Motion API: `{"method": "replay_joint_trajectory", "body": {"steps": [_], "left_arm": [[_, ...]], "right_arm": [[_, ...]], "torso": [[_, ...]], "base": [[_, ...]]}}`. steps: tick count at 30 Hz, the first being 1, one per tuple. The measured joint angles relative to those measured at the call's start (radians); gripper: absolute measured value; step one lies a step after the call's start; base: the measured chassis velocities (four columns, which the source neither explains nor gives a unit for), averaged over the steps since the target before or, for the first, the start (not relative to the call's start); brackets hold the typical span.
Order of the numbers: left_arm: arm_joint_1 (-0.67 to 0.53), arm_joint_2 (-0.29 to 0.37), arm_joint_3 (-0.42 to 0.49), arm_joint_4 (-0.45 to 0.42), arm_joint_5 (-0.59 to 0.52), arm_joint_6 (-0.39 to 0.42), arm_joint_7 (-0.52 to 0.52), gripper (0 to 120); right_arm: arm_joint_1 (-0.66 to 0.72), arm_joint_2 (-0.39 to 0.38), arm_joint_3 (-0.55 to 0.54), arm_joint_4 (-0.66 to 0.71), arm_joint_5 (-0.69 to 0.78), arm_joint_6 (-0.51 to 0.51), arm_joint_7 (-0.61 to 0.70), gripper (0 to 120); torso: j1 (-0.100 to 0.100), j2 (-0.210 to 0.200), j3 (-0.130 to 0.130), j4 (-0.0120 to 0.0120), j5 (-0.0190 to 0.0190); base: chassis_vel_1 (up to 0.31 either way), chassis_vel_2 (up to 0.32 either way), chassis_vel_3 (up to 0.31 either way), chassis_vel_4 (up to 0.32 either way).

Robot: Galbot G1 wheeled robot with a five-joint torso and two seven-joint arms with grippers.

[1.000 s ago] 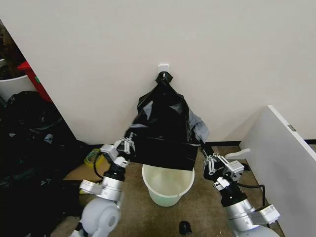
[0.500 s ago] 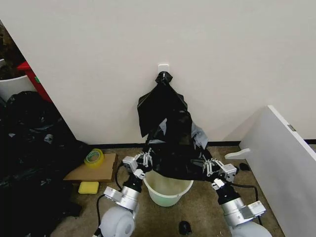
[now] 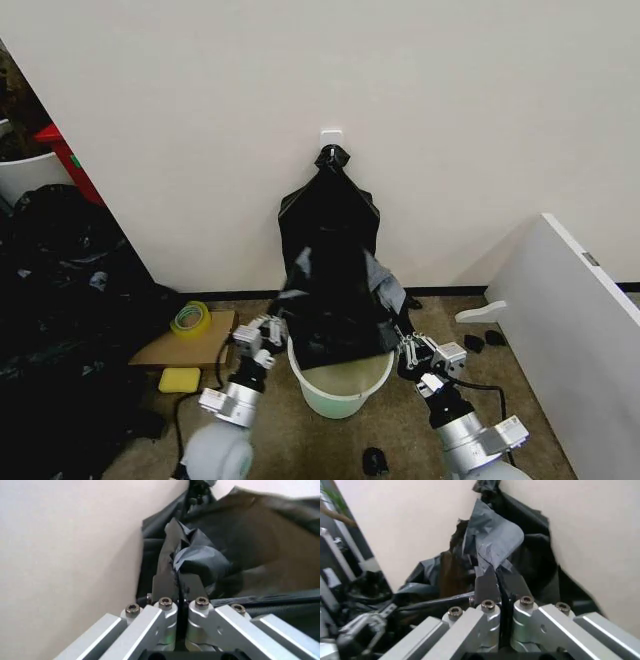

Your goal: Place the garbage bag over the trash bin.

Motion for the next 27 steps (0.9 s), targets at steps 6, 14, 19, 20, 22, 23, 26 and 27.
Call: {"method": "replay_joint_trajectory", "body": {"steps": [6,14,19,20,22,23,26,27], "left_arm": [[0.000,-0.006,0.009,0.013,-0.030,-0.003,0.035,0],[0.008,-0.008,0.041,0.028,0.007,-0.001,0.098,0],[0.009,0.007,0.025,0.056,0.099,-0.013,0.112,0],[0.009,0.007,0.025,0.056,0.099,-0.013,0.112,0],[0.002,0.008,-0.007,0.071,0.156,-0.031,0.113,0],[0.000,0.008,-0.016,0.072,0.165,-0.034,0.114,0],[-0.010,0.011,-0.041,0.076,0.192,-0.039,0.116,0],[-0.016,0.015,-0.052,0.080,0.201,-0.040,0.120,0]], "right_arm": [[0.003,0.005,-0.032,-0.025,0.010,0.001,0.000,0],[-0.004,0.015,-0.085,-0.038,0.060,-0.022,0.055,0],[-0.003,0.021,-0.102,-0.047,0.107,-0.058,0.138,0],[-0.003,0.021,-0.102,-0.047,0.107,-0.058,0.138,0],[0.004,0.021,-0.101,-0.050,0.117,-0.072,0.160,0],[0.006,0.020,-0.101,-0.052,0.118,-0.073,0.162,0],[0.015,0.020,-0.097,-0.062,0.118,-0.074,0.162,0],[0.022,0.021,-0.095,-0.070,0.117,-0.074,0.161,0]], "torso": [[0.000,0.000,0.000,0.0000,0.0002],[0.000,0.000,0.000,-0.0001,0.0001],[0.000,0.000,0.000,-0.0001,0.0001],[0.000,0.000,0.000,-0.0001,0.0001],[0.000,0.000,0.000,0.0000,0.0000],[0.000,0.000,0.000,0.0000,0.0001],[0.000,0.000,0.000,-0.0001,0.0003],[0.000,0.000,0.000,-0.0001,0.0002]], "base": [[0.000,0.000,0.000,0.000],[0.000,0.000,0.000,0.000],[0.000,0.000,0.000,0.000],[0.000,0.000,0.000,0.000],[0.000,0.000,0.000,0.000],[0.000,0.000,0.000,0.000],[0.000,0.000,0.000,0.000],[0.000,0.000,0.000,0.000]]}}
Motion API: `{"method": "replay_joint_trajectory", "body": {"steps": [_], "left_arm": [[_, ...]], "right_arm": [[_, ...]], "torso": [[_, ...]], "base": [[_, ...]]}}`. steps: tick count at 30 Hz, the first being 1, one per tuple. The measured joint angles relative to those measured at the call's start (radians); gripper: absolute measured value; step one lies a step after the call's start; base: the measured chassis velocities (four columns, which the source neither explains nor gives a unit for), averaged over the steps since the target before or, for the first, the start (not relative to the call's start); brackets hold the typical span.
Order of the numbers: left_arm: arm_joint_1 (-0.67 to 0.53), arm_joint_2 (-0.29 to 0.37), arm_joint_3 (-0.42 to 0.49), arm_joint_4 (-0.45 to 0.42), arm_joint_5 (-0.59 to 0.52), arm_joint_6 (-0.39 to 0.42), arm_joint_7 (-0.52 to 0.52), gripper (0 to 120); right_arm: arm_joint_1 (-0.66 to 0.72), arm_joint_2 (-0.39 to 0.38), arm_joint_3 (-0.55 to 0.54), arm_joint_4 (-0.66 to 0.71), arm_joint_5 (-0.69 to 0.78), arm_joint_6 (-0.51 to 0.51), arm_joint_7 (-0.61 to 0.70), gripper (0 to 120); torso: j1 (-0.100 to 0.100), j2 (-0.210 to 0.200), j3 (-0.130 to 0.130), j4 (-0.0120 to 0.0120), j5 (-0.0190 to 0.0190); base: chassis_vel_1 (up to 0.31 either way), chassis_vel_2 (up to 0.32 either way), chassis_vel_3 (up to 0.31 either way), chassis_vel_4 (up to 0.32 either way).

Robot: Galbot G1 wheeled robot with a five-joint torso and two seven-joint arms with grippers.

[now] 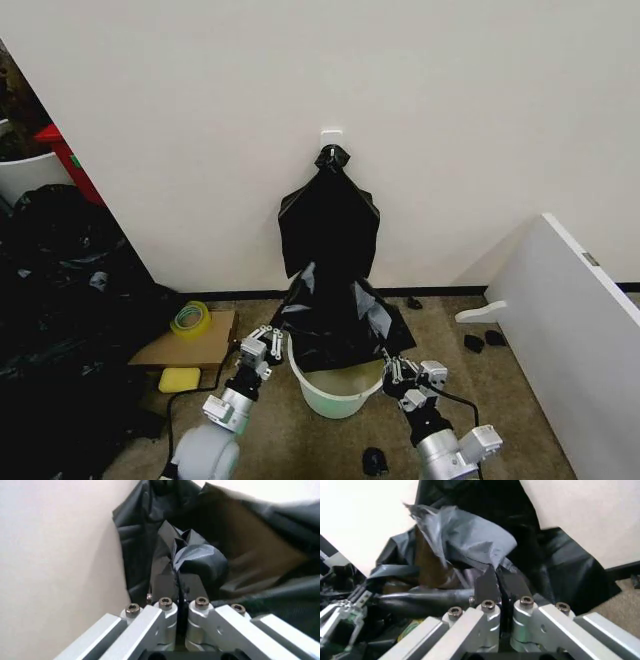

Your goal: Place the garbage bag over the trash bin.

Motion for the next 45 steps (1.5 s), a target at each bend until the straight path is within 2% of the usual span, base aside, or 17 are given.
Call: {"method": "replay_joint_trajectory", "body": {"steps": [6,12,16,19,23,30,33,35,37,40,45], "left_arm": [[-0.021,0.012,0.004,0.027,-0.003,-0.005,0.048,0],[-0.040,0.020,0.027,0.042,-0.041,-0.016,0.229,0],[-0.055,0.036,0.015,0.051,-0.022,-0.012,0.366,0],[-0.062,0.041,0.001,0.067,0.007,-0.005,0.398,0],[-0.073,0.045,-0.012,0.092,0.025,-0.003,0.414,0],[-0.086,0.044,-0.017,0.096,0.004,-0.014,0.423,0],[-0.091,0.041,-0.027,0.091,-0.030,-0.023,0.439,0],[-0.097,0.041,-0.046,0.073,-0.065,-0.033,0.459,0],[-0.098,0.041,-0.050,0.069,-0.073,-0.035,0.461,0],[-0.105,0.045,-0.060,0.035,-0.145,-0.042,0.437,0],[-0.107,0.043,-0.058,-0.005,-0.226,-0.042,0.405,0]], "right_arm": [[0.037,0.010,0.008,-0.031,0.000,0.010,-0.028,0],[0.061,0.014,0.017,-0.066,-0.005,0.045,-0.111,0],[0.066,0.014,0.027,-0.085,0.004,0.034,-0.066,0],[0.067,0.014,0.035,-0.091,-0.002,0.007,-0.010,0],[0.053,0.001,0.041,-0.088,-0.019,-0.029,0.055,0],[0.019,-0.027,0.034,-0.058,-0.057,-0.043,0.065,0],[0.015,-0.026,0.039,-0.057,-0.086,-0.005,0.001,0],[0.021,-0.015,0.054,-0.066,-0.100,0.079,-0.129,0],[0.023,-0.012,0.056,-0.066,-0.100,0.093,-0.152,0],[0.032,-0.001,0.065,-0.063,-0.081,0.153,-0.252,0],[0.035,0.009,0.074,-0.048,-0.050,0.184,-0.324,0]], "torso": [[0.000,0.000,0.000,0.0000,0.0001],[0.000,0.000,0.000,0.0000,0.0000],[0.000,0.000,0.000,0.0000,0.0000],[0.000,0.000,0.000,0.0000,0.0001],[0.000,0.000,0.000,0.0001,0.0000],[0.000,0.000,0.000,-0.0001,0.0000],[0.000,0.000,0.000,0.0000,-0.0001],[0.000,0.000,0.000,0.0000,0.0000],[0.000,0.000,0.000,0.0000,0.0001],[0.000,0.000,0.000,0.0000,0.0000],[0.000,0.000,0.000,0.0001,0.0000]], "base": [[0.000,0.000,0.000,0.000],[0.000,0.000,0.000,0.000],[0.000,0.000,0.000,0.000],[0.000,0.000,0.000,0.000],[0.000,0.000,0.000,0.000],[0.000,0.000,0.000,0.000],[0.000,0.000,0.000,0.000],[0.000,0.000,0.000,0.000],[0.000,0.000,0.000,0.000],[0.000,0.000,0.000,0.000],[0.000,0.000,0.000,0.000]]}}
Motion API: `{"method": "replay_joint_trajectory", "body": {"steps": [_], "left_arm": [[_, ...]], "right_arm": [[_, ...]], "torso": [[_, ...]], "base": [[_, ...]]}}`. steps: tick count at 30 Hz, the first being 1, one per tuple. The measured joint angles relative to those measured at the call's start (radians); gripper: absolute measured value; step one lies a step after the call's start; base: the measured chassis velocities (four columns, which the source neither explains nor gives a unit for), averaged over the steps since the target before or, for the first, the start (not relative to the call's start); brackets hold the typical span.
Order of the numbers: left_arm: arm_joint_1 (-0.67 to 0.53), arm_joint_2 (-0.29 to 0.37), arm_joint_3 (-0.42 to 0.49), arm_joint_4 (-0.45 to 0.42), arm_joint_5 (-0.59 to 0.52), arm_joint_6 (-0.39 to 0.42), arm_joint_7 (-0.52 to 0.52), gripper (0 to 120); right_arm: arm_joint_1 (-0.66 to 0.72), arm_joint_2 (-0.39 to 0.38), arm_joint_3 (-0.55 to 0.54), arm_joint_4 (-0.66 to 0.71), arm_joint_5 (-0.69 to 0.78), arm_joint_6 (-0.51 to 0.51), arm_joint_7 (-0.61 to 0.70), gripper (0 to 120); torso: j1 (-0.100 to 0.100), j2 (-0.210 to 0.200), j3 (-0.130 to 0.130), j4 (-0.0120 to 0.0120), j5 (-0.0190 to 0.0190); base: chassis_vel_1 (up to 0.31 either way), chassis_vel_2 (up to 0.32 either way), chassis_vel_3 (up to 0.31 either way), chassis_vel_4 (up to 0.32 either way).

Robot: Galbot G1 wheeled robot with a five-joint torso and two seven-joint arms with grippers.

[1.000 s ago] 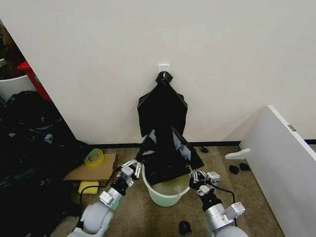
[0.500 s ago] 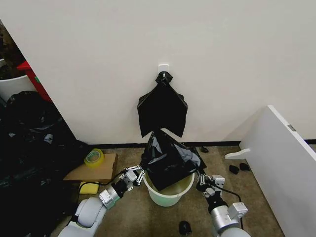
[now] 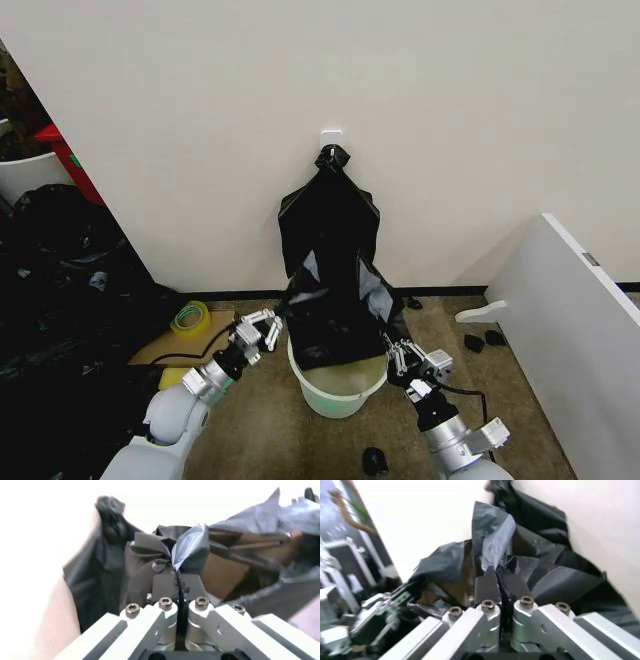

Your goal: Place the garbage bag over the trash bin.

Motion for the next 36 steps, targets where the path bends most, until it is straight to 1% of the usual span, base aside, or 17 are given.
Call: {"method": "replay_joint_trajectory", "body": {"steps": [1,3,8,12,14,16,17,20,22,25,27,29,33,36], "left_arm": [[0.001,-0.002,0.001,-0.016,-0.029,0.001,-0.001,0],[0.002,-0.006,0.001,-0.034,-0.052,0.002,0.005,0],[0.005,-0.008,-0.002,-0.046,-0.061,0.004,0.018,0],[0.010,-0.009,-0.007,-0.048,-0.060,0.005,0.029,0],[0.012,-0.009,-0.015,-0.050,-0.055,0.005,0.038,0],[0.012,-0.009,-0.017,-0.050,-0.055,0.005,0.039,0],[0.011,-0.009,-0.024,-0.051,-0.053,0.006,0.046,0],[0.007,-0.009,-0.031,-0.050,-0.049,0.007,0.054,0],[-0.001,-0.009,-0.041,-0.034,-0.041,0.012,0.072,0],[-0.008,-0.009,-0.045,-0.017,-0.043,0.017,0.094,0],[-0.017,-0.013,-0.046,0.004,-0.049,0.022,0.135,0],[-0.019,-0.015,-0.046,0.011,-0.050,0.022,0.147,0],[-0.021,-0.022,-0.040,0.025,-0.048,0.023,0.166,0],[-0.017,-0.034,-0.032,0.030,-0.026,0.020,0.186,0]], "right_arm": [[-0.002,0.006,0.002,0.014,0.025,0.011,-0.033,0],[-0.004,0.016,0.003,0.028,0.062,0.025,-0.082,0],[-0.019,0.027,-0.004,0.041,0.097,0.031,-0.113,0],[-0.029,0.031,-0.008,0.042,0.099,0.029,-0.109,0],[-0.039,0.034,-0.023,0.055,0.119,0.013,-0.065,0],[-0.041,0.034,-0.026,0.058,0.125,0.008,-0.053,0],[-0.046,0.036,-0.037,0.064,0.137,-0.005,-0.019,0],[-0.050,0.037,-0.042,0.065,0.139,-0.011,-0.002,0],[-0.058,0.037,-0.047,0.073,0.139,-0.016,0.009,0],[-0.063,0.035,-0.051,0.084,0.140,-0.017,0.006,0],[-0.064,0.034,-0.051,0.087,0.145,-0.015,-0.022,0],[-0.064,0.034,-0.051,0.084,0.145,-0.013,-0.031,0],[-0.064,0.035,-0.051,0.067,0.143,-0.012,-0.035,0],[-0.056,0.039,-0.052,0.024,0.133,-0.012,-0.012,0]], "torso": [[0.000,0.000,0.000,-0.0001,0.0000],[0.000,0.000,0.000,0.0000,0.0000],[0.000,0.000,0.000,-0.0001,0.0000],[0.000,0.000,0.000,0.0000,-0.0001],[0.000,0.000,0.000,-0.0001,-0.0001],[0.000,0.000,0.000,-0.0001,-0.0001],[0.000,0.000,0.000,0.0000,-0.0001],[0.000,0.000,0.000,0.0000,0.0000],[0.000,0.000,0.000,0.0000,0.0000],[0.000,0.000,0.000,0.0000,0.0000],[0.000,0.000,0.000,0.0000,0.0000],[0.000,0.000,0.000,-0.0001,-0.0001],[0.000,0.000,0.000,0.0000,0.0000],[0.000,0.000,0.000,-0.0001,0.0000]], "base": [[0.000,0.000,0.000,0.000],[0.000,0.000,0.000,0.000],[0.000,0.000,0.000,0.000],[0.000,0.000,0.000,0.000],[0.000,0.000,0.000,0.000],[0.000,0.000,0.000,0.000],[0.000,0.000,0.000,0.000],[0.000,0.000,0.000,0.000],[0.000,0.000,0.000,0.000],[0.000,0.000,0.000,0.000],[0.000,0.000,0.000,0.000],[0.000,0.000,0.000,0.000],[0.000,0.000,0.000,0.000],[0.000,0.000,0.000,0.000]]}}
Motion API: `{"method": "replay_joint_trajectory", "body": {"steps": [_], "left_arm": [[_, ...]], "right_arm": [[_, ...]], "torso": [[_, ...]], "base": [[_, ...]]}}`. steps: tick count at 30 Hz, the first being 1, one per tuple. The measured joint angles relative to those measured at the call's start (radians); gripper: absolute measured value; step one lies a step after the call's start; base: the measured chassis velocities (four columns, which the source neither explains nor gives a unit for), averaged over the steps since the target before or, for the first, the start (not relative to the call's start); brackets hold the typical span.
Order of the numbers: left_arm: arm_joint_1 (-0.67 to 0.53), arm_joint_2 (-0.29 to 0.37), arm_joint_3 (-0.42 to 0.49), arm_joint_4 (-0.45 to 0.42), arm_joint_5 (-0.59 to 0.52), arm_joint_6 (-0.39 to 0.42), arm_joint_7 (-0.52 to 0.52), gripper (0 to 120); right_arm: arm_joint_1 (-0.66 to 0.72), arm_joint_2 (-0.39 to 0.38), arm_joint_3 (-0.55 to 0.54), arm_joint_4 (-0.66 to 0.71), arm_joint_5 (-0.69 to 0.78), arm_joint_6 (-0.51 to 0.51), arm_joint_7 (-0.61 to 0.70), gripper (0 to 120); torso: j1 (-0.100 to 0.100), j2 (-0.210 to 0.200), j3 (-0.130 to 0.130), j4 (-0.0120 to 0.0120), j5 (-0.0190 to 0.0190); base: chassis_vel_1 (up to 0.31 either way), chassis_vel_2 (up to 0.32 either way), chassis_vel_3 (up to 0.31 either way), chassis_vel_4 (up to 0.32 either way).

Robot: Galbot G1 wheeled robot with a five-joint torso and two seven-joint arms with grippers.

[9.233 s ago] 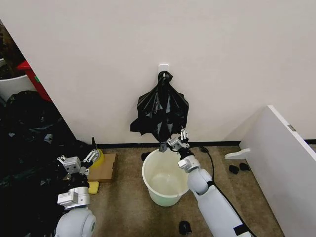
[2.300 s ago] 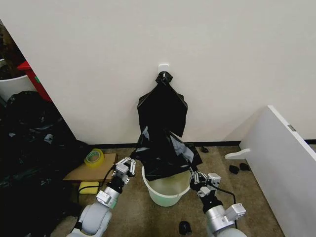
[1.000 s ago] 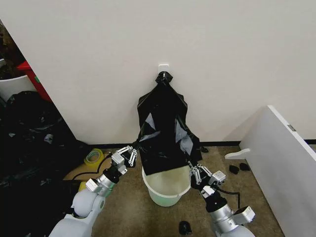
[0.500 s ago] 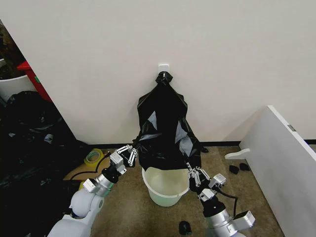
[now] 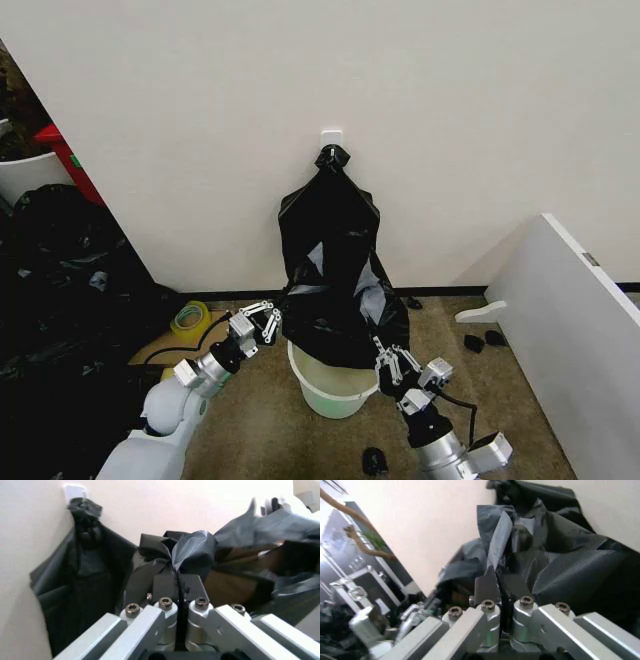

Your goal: Place the garbage bag over the trash bin.

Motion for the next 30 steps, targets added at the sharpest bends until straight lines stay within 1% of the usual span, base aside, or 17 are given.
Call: {"method": "replay_joint_trajectory", "body": {"steps": [1,4,5,7,9,11,14,16,18,19,22,23,24,29,30], "left_arm": [[0.000,0.000,0.000,0.000,0.000,0.000,0.000,0],[0.001,-0.002,-0.011,0.010,0.056,-0.018,0.028,0],[0.001,-0.002,-0.011,0.010,0.056,-0.018,0.028,0],[-0.002,0.000,-0.016,0.026,0.107,-0.031,0.038,0],[-0.003,0.001,-0.017,0.031,0.120,-0.034,0.040,0],[-0.008,0.000,-0.018,0.046,0.169,-0.048,0.045,0],[-0.014,-0.002,-0.018,0.058,0.193,-0.059,0.045,0],[-0.021,-0.005,-0.018,0.068,0.220,-0.075,0.040,0],[-0.029,-0.011,-0.018,0.077,0.273,-0.098,0.019,0],[-0.029,-0.011,-0.018,0.077,0.273,-0.098,0.019,0],[-0.039,-0.017,-0.018,0.085,0.353,-0.130,-0.005,0],[-0.039,-0.017,-0.018,0.085,0.353,-0.130,-0.005,0],[-0.042,-0.018,-0.017,0.087,0.376,-0.141,-0.020,0],[-0.044,-0.015,-0.007,0.084,0.345,-0.145,-0.070,0],[-0.044,-0.011,-0.003,0.079,0.306,-0.145,-0.088,0]], "right_arm": [[0.000,0.000,0.000,0.000,0.000,0.000,0.000,0],[0.014,0.004,-0.005,-0.042,-0.010,-0.004,0.021,0],[0.014,0.004,-0.005,-0.042,-0.010,-0.004,0.021,0],[0.018,0.005,-0.015,-0.059,-0.022,-0.005,0.026,0],[0.019,0.006,-0.017,-0.062,-0.025,-0.005,0.028,0],[0.023,0.009,-0.025,-0.068,-0.033,-0.007,0.033,0],[0.027,0.010,-0.027,-0.068,-0.037,-0.008,0.034,0],[0.027,0.010,-0.027,-0.066,-0.038,-0.008,0.034,0],[0.027,0.009,-0.024,-0.065,-0.038,-0.008,0.034,0],[0.027,0.009,-0.024,-0.065,-0.038,-0.008,0.034,0],[0.027,0.010,-0.020,-0.066,-0.038,-0.008,0.034,0],[0.027,0.010,-0.020,-0.066,-0.038,-0.008,0.034,0],[0.027,0.011,-0.020,-0.068,-0.040,-0.007,0.033,0],[0.032,0.015,-0.018,-0.070,-0.047,0.008,0.002,0],[0.035,0.015,-0.014,-0.067,-0.048,0.016,-0.020,0]], "torso": [[0.000,0.000,0.000,0.0000,0.0000],[0.000,0.000,0.000,0.0001,0.0001],[0.000,0.000,0.000,0.0001,0.0001],[0.000,0.000,0.000,0.0000,0.0000],[0.000,0.000,0.000,0.0001,0.0000],[0.000,0.000,0.000,0.0000,0.0000],[0.000,0.000,0.000,0.0000,0.0000],[0.000,0.000,0.000,0.0000,0.0000],[0.000,0.000,0.000,0.0000,0.0000],[0.000,0.000,0.000,0.0000,0.0000],[0.000,0.000,0.000,0.0000,-0.0001],[0.000,0.000,0.000,0.0000,-0.0001],[0.000,0.000,0.000,0.0000,0.0000],[0.000,0.000,0.000,0.0000,0.0000],[0.000,0.000,0.000,0.0000,0.0000]], "base": [[0.000,0.000,0.000,0.000],[0.000,0.000,0.000,0.000],[0.000,0.000,0.000,0.000],[0.000,0.000,0.000,0.000],[0.000,0.000,0.000,0.000],[0.000,0.000,0.000,0.000],[0.000,0.000,0.000,0.000],[0.000,0.000,0.000,0.000],[0.000,0.000,0.000,0.000],[0.000,0.000,0.000,0.000],[0.000,0.000,0.000,0.000],[0.000,0.000,0.000,0.000],[0.000,0.000,0.000,0.000],[0.000,0.000,0.000,0.000],[0.000,0.000,0.000,0.000]]}}
